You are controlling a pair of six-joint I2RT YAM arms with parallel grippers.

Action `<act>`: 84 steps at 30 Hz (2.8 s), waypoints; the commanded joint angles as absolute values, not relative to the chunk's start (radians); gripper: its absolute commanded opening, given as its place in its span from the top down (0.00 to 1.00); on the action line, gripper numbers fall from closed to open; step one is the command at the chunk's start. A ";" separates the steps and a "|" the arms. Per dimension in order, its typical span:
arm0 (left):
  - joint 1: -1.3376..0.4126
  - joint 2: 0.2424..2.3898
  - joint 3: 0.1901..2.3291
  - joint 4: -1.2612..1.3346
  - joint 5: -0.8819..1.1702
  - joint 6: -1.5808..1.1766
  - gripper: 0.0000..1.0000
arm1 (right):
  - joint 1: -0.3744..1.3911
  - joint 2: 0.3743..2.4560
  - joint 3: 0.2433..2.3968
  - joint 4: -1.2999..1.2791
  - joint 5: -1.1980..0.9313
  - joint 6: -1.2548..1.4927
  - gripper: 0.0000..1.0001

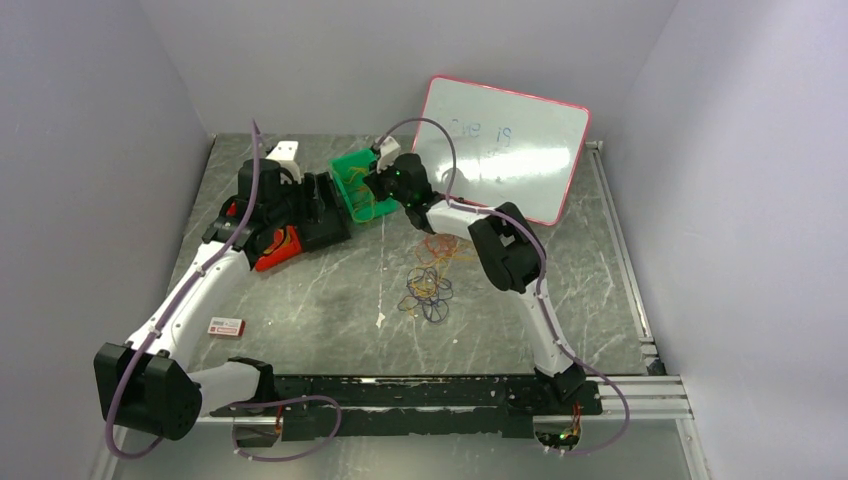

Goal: Untangle the cables

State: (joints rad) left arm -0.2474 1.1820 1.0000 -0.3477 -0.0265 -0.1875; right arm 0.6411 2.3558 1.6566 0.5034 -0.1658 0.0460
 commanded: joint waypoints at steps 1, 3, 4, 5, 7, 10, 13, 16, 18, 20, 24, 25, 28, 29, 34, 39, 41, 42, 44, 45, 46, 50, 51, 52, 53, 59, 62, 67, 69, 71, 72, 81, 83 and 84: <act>-0.241 1.164 0.984 -0.352 -0.036 -0.179 0.35 | 0.645 2.381 1.705 0.584 -0.154 -0.015 1.00; -0.241 1.168 0.982 -0.351 -0.038 -0.178 0.35 | 0.645 2.385 1.722 0.595 -0.146 -0.031 1.00; -0.241 1.170 0.982 -0.351 -0.037 -0.179 0.35 | 0.646 2.389 1.731 0.602 -0.142 -0.040 1.00; -0.242 1.172 0.982 -0.348 -0.037 -0.178 0.35 | 0.645 2.395 1.739 0.612 -0.138 -0.048 1.00; -0.242 1.174 0.980 -0.344 -0.034 -0.179 0.35 | 0.645 2.412 1.752 0.636 -0.133 -0.072 1.00; -0.242 1.179 0.983 -0.345 -0.032 -0.177 0.36 | 0.646 2.443 1.764 0.680 -0.136 -0.111 1.00; -0.242 1.181 0.985 -0.351 -0.036 -0.171 0.36 | 0.646 2.477 1.771 0.705 -0.147 -0.161 1.00; -0.242 1.180 0.983 -0.353 -0.041 -0.167 0.36 | 0.646 2.507 1.794 0.706 -0.161 -0.228 1.00; -0.241 1.178 0.984 -0.354 -0.043 -0.167 0.36 | 0.647 2.522 1.804 0.702 -0.173 -0.271 1.00; -0.242 1.177 0.987 -0.357 -0.044 -0.167 0.36 | 0.647 2.522 1.798 0.690 -0.192 -0.304 1.00; -0.242 1.176 0.982 -0.352 -0.042 -0.169 0.36 | 0.647 2.506 1.776 0.648 -0.223 -0.334 1.00; -0.242 1.177 0.982 -0.351 -0.039 -0.169 0.36 | 0.647 2.505 1.778 0.617 -0.231 -0.345 1.00; -0.242 1.181 0.984 -0.353 -0.035 -0.170 0.37 | 0.656 2.500 1.774 0.566 -0.230 -0.386 1.00; -0.242 1.182 0.984 -0.353 -0.034 -0.170 0.37 | 0.660 2.498 1.768 0.557 -0.224 -0.405 1.00; -0.243 1.178 0.978 -0.354 -0.039 -0.169 0.37 | 0.682 2.501 1.785 0.473 -0.194 -0.497 1.00; -0.242 1.171 0.971 -0.357 -0.044 -0.169 0.37 | 0.691 2.522 1.859 0.347 -0.184 -0.516 0.98; -0.242 1.170 0.971 -0.360 -0.045 -0.167 0.37 | 0.694 2.515 1.852 0.344 -0.172 -0.522 0.91; -0.242 1.170 0.970 -0.360 -0.046 -0.167 0.37 | 0.696 2.507 1.838 0.357 -0.170 -0.523 0.85; -0.242 1.168 0.969 -0.360 -0.046 -0.166 0.37 | 0.698 2.490 1.817 0.378 -0.162 -0.522 0.74; -0.241 1.167 0.969 -0.360 -0.046 -0.165 0.37 | 0.699 2.483 1.812 0.383 -0.156 -0.520 0.71; -0.242 1.167 0.969 -0.360 -0.046 -0.164 0.37 | 0.699 2.477 1.809 0.387 -0.150 -0.519 0.69; -0.241 1.169 0.971 -0.360 -0.043 -0.168 0.37 | 0.701 2.446 1.807 0.408 -0.123 -0.517 0.59; -0.242 1.169 0.970 -0.360 -0.041 -0.169 0.37 | 0.701 2.438 1.809 0.411 -0.114 -0.515 0.58; -0.241 1.168 0.970 -0.360 -0.041 -0.169 0.37 | 0.700 2.430 1.811 0.415 -0.108 -0.513 0.57; -0.241 1.165 0.969 -0.359 -0.041 -0.171 0.37 | 0.701 2.421 1.810 0.418 -0.104 -0.512 0.57; -0.242 1.160 0.969 -0.360 -0.041 -0.170 0.37 | 0.700 2.363 1.797 0.415 -0.091 -0.532 0.54; -0.241 1.158 0.969 -0.359 -0.038 -0.172 0.37 | 0.701 2.331 1.757 0.429 -0.072 -0.544 0.53; -0.241 1.155 0.966 -0.356 -0.031 -0.176 0.37 | 0.700 2.268 1.689 0.448 -0.065 -0.523 0.48; -0.241 1.157 0.966 -0.356 -0.030 -0.177 0.37 | 0.701 2.239 1.657 0.448 -0.065 -0.496 0.47; -0.241 1.155 0.965 -0.355 -0.028 -0.180 0.37 | 0.698 2.204 1.619 0.448 -0.059 -0.449 0.46; -0.241 1.155 0.964 -0.354 -0.028 -0.181 0.37 | 0.696 2.174 1.595 0.458 -0.053 -0.421 0.46; -0.241 1.149 0.959 -0.353 -0.014 -0.184 0.37 | 0.679 2.045 1.488 0.233 0.045 -0.056 0.46; -0.241 1.148 0.956 -0.351 -0.013 -0.184 0.37 | 0.674 1.994 1.398 0.254 0.084 0.079 0.46; -0.241 1.146 0.954 -0.349 -0.009 -0.185 0.37 | 0.670 1.968 1.346 0.278 0.091 0.157 0.46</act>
State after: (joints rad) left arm -0.2474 1.1721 0.9661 -0.3511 -0.0257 -0.1768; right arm 0.6842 2.0563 1.4742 0.3119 0.0074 -0.1459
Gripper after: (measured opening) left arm 0.633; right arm 0.542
